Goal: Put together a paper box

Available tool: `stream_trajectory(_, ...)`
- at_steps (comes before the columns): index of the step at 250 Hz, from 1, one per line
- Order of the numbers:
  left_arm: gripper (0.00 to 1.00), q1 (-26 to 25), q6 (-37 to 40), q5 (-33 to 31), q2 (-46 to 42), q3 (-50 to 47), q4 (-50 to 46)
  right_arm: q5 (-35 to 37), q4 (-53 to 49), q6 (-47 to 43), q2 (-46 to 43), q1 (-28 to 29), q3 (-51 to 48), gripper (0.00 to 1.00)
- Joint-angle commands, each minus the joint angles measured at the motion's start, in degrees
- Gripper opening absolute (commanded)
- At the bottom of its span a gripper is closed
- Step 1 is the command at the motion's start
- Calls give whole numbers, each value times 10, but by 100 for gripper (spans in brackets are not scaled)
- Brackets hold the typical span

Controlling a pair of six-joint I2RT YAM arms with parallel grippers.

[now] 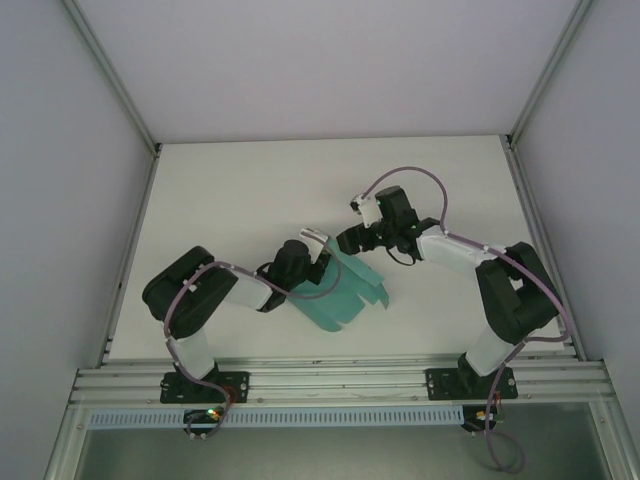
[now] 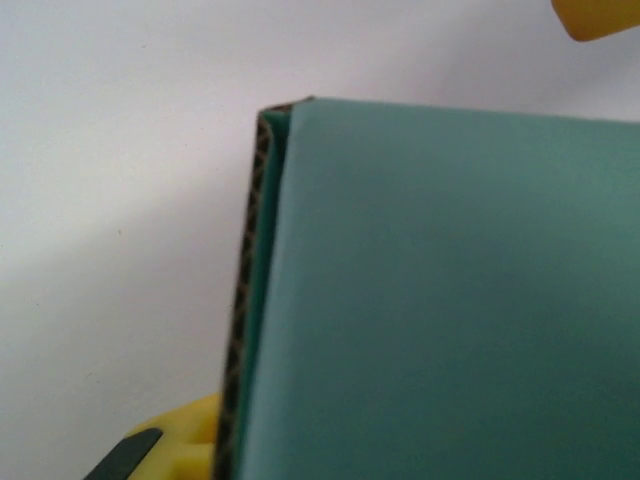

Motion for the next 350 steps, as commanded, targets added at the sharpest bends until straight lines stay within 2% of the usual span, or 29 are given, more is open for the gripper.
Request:
stream_trajectory(1, 14, -1, 8, 15, -5, 15, -15, 51, -83, -33, 20, 27, -25, 70)
stream_trajectory(18, 0, 0, 8, 20, -4, 14, -2, 29, -68, -23, 6, 27, -23, 70)
stream_trajectory(72, 0, 0, 17, 39, -4, -5, 30, 25, -23, 60, -47, 11, -7, 73)
stream_trajectory(96, 0, 0, 23, 50, -8, -13, 34, -21, -7, 87, -56, 0, 0, 75)
stream_trajectory(124, 0, 0, 27, 49, -9, -14, 34, -73, -4, 95, -47, -2, 6, 75)
stream_trajectory(210, 0, 0, 6, 44, -1, -15, 33, -62, -32, 100, 16, -1, -27, 72)
stream_trajectory(287, 20, 1, 4, 41, -25, -14, 19, -2, -41, 85, 10, -2, -72, 71)
stream_trajectory(309, 23, 2, 10, 38, -31, -7, 9, 1, -45, 72, 6, -2, -75, 71)
stream_trajectory(350, 22, 2, 21, 33, -35, 5, 0, 9, -57, 57, 3, -2, -75, 71)
